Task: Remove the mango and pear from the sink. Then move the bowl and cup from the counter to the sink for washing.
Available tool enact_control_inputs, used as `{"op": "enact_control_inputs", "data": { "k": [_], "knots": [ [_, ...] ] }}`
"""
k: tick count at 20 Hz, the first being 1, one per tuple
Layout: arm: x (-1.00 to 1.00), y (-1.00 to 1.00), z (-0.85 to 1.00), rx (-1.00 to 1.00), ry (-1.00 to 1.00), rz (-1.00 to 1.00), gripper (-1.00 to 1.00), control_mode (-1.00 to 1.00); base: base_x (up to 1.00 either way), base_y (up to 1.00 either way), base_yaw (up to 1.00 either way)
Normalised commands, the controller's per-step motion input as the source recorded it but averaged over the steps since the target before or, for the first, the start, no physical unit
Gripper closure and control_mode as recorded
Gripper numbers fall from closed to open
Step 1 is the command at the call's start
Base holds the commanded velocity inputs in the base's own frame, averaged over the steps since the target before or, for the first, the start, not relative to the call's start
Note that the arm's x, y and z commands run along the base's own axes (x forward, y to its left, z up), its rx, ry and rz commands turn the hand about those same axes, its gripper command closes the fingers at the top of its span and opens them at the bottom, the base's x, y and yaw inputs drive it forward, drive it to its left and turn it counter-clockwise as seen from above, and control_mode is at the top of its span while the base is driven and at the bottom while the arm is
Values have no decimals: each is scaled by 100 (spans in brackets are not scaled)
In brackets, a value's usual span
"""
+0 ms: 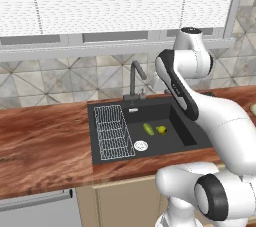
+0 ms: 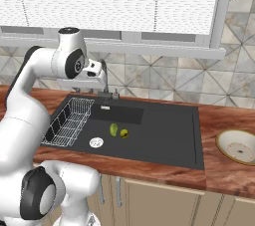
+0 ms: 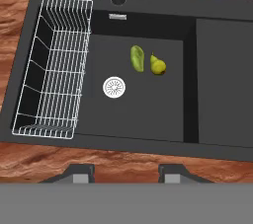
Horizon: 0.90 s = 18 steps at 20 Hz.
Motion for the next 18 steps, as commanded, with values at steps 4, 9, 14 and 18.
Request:
{"op": "enact_control_inputs", "data": {
  "k": [4,9,14,18],
  "knots": [
    [-4,0,0,0,0,0,-100,-100,0,0,0],
    [-17,-10,0,2,-7,0,-100,-100,0,0,0],
    [-26,-18,0,9,-8,0,-100,-100,0,0,0],
    [-18,-17,-1,1,0,-1,-100,-100,0,0,0]
  ]
}}
